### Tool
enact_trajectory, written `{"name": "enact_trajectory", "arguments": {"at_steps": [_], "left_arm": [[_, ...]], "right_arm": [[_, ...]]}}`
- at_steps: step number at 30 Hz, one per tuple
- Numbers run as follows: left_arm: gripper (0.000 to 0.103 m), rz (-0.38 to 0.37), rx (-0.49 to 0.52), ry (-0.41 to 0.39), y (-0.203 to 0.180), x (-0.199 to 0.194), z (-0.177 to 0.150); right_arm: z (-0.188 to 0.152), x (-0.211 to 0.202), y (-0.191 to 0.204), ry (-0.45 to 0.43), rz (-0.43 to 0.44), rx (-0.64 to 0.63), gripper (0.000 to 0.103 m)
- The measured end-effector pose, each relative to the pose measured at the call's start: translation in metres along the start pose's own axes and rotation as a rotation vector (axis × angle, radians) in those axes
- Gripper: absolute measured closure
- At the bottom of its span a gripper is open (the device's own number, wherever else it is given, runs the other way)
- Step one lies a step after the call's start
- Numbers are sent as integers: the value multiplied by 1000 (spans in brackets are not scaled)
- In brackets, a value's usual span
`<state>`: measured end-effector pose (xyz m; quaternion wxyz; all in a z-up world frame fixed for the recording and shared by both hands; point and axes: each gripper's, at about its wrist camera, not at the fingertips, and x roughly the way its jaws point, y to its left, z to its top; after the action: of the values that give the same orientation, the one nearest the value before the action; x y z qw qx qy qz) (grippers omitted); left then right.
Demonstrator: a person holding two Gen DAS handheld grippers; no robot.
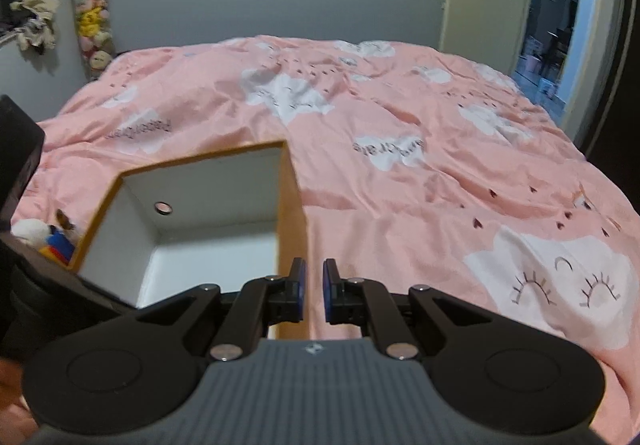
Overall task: Organize objects
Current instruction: 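Lower the yellow tape measure into the box with the left gripper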
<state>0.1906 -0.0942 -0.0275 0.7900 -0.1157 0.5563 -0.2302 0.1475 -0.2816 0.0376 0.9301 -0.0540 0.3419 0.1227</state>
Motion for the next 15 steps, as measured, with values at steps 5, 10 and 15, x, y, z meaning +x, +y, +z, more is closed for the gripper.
{"name": "enact_trajectory", "arguments": {"at_steps": [5, 10, 15], "left_arm": [[63, 6, -8, -131, 18, -40, -11], [63, 56, -41, -230, 38, -67, -27], [63, 140, -88, -287, 59, -86, -49]], "right_arm": [[9, -1, 22, 55, 120, -102, 94], [11, 30, 56, 199, 167, -263, 94], [2, 74, 84, 332, 104, -415, 95]]}}
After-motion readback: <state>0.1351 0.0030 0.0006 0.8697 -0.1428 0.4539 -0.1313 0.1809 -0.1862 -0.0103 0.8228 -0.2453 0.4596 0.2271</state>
